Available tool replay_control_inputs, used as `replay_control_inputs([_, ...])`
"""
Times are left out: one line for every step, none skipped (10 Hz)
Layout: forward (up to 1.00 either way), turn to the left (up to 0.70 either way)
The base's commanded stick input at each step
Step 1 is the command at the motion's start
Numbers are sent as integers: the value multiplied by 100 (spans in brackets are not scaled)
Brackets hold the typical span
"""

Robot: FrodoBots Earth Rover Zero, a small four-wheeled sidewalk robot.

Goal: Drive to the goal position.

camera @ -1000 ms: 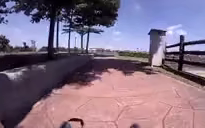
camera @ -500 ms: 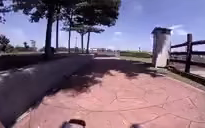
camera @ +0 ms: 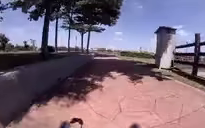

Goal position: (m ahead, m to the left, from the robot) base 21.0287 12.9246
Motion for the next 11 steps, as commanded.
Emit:
replay_control_inputs([70,0])
replay_control_inputs([70,0])
replay_control_inputs([70,0])
replay_control_inputs([70,0])
replay_control_inputs([70,0])
replay_control_inputs([70,0])
replay_control_inputs([70,0])
replay_control_inputs([70,0])
replay_control_inputs([70,0])
replay_control_inputs([70,0])
replay_control_inputs([70,0])
